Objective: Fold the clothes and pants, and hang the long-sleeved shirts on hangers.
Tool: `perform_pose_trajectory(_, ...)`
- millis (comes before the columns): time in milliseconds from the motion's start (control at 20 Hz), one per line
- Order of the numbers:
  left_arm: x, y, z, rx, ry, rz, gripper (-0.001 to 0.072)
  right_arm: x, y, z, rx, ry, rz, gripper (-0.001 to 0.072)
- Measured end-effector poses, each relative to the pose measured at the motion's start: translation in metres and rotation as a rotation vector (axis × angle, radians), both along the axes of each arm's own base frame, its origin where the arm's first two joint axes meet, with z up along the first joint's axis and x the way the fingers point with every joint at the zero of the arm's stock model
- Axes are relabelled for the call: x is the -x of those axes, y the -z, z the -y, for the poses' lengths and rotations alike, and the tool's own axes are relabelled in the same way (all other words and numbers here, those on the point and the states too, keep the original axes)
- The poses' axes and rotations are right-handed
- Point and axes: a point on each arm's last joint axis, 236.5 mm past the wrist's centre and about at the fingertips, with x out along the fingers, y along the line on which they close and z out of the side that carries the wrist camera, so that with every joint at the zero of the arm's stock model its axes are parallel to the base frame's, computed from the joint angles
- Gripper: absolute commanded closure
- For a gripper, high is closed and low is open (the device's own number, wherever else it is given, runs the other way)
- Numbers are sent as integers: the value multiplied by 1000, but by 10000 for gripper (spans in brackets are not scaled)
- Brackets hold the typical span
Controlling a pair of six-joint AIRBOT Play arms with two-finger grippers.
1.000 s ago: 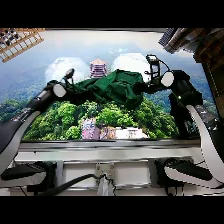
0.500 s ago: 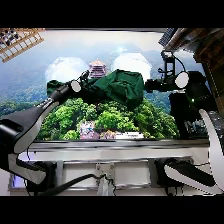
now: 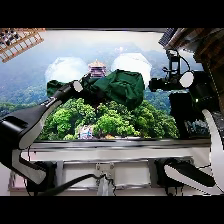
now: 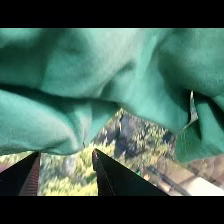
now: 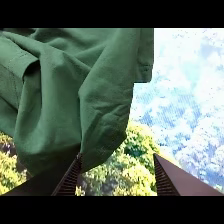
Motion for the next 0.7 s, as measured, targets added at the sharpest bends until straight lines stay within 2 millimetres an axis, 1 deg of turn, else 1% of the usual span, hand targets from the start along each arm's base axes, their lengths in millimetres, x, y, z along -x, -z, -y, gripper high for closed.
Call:
perform_pose_trajectory(250,-16,2,2,72,-100,-24,384,0,0,1,0,1,-1,207)
perform_pose_trajectory(300,-21,3,0,83,-122,-27,395,1,0,0,-1,1,-4,207)
perform_pose_trajectory(400,-27,6,-4,90,-146,-28,696,1,0,0,0,0,-4,207)
perform_pose_trajectory(450,-29,7,-6,90,-153,-28,695,1,0,0,0,0,-4,207)
perform_pose_trajectory(600,-38,1,-8,108,-166,-13,697,1,0,0,-1,0,-4,208)
perform_pose_trajectory(700,-40,-11,-10,120,-143,3,697,1,0,0,-1,0,-4,208)
